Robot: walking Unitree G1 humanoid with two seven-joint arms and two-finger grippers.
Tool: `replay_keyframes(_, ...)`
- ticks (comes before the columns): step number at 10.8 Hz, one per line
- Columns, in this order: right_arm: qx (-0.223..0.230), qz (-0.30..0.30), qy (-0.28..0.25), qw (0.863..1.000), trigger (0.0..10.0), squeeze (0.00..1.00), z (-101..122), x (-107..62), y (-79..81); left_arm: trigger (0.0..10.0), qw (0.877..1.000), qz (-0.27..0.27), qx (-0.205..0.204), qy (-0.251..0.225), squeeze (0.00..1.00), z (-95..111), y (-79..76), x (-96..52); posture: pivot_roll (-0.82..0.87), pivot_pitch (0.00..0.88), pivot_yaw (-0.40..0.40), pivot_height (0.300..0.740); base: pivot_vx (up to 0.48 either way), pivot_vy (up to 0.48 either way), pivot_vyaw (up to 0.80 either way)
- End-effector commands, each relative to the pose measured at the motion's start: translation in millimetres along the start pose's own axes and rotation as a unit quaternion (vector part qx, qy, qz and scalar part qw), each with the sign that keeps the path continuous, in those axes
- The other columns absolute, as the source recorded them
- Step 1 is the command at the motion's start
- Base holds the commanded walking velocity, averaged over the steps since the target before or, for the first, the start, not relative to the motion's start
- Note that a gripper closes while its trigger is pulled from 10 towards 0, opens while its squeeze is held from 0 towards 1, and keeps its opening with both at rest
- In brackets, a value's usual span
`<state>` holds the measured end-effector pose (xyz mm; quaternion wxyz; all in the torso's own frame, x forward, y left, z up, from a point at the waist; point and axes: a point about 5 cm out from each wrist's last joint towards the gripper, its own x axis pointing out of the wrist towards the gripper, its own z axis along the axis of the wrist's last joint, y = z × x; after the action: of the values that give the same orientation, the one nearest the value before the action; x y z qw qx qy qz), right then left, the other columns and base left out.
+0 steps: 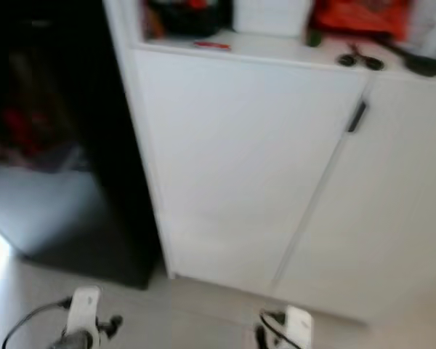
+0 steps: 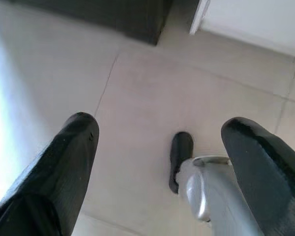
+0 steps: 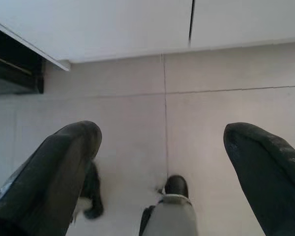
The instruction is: Restocking fridge
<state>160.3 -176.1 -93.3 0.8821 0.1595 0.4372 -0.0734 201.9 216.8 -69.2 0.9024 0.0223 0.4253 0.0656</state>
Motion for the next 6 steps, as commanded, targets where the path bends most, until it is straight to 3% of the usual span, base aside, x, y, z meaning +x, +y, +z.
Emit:
replay_keyframes(1,0.001,0.007,-0.004,1.000,10.0,0.00,0.9,1.1,5.9,10.0,1.000,0.010,-0.014,-0.002,0.00,1.3,2.3,0.2,0.01,0.000,-0.087,0.740,0.000,0.000,0.00)
replay_keyframes(3,-0.008,0.015,-0.005,1.000,10.0,0.00,3.2,1.5,5.9,10.0,0.999,0.022,-0.028,-0.001,0.00,1.0,1.4,0.3,0.01,0.000,-0.098,0.740,0.000,0.000,0.00)
replay_keyframes(6,-0.012,0.008,-0.006,1.000,10.0,0.00,5.8,1.9,3.8,10.0,1.000,0.016,-0.014,-0.002,0.00,3.9,-0.9,1.0,0.04,0.000,-0.098,0.740,0.000,0.000,0.00)
